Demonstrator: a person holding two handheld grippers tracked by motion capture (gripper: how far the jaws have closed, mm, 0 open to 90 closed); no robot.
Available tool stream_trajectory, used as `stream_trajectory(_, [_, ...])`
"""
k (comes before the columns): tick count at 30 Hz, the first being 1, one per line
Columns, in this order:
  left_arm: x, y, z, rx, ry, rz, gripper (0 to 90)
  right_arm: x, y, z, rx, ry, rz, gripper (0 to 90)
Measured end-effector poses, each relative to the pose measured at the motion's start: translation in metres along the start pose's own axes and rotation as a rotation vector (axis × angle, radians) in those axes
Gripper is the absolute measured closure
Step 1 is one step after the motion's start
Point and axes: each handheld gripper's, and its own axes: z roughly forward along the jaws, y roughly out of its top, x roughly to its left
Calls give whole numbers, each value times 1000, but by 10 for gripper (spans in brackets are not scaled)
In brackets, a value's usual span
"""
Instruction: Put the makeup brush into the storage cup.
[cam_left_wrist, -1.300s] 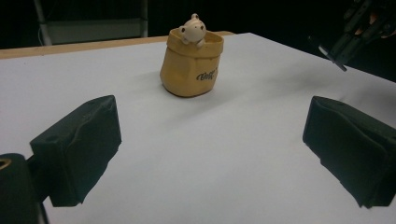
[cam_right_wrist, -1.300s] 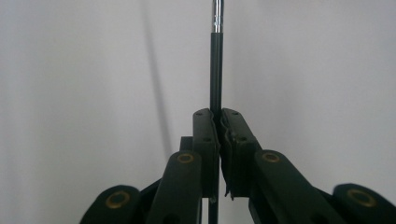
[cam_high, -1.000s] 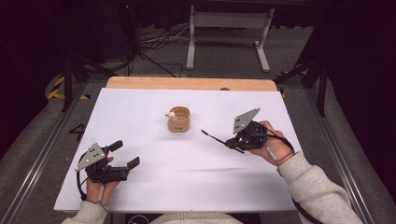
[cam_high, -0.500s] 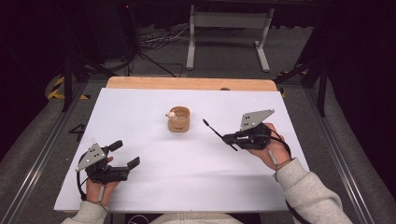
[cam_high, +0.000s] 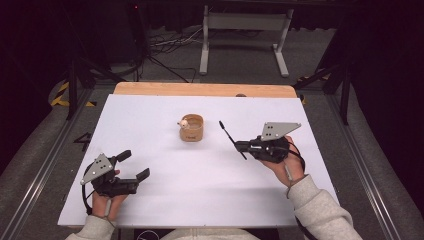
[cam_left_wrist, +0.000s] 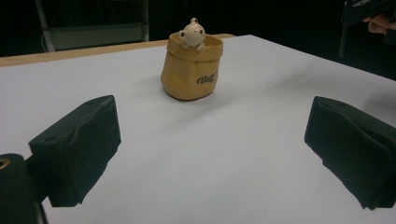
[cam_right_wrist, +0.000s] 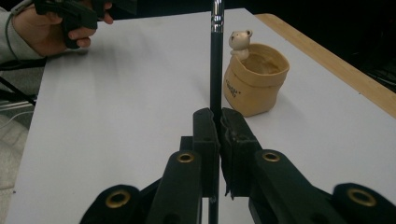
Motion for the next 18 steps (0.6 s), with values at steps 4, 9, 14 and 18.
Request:
stream_trajectory(4, [0,0,1,16,-3,-13,29,2,-3,-1,-48,0,11,853])
stream_trajectory(9, [-1,1,1,8,-10,-11,24,7,-6,1,-117,-3,-2,853])
stream_trajectory(14, [0,0,0,9,-11,-7,24,12,-8,7,-156,6,-11,852])
stream_trajectory(18, [0,0,1,10,-10,-8,23,15,-10,12,-189,14,-5,852])
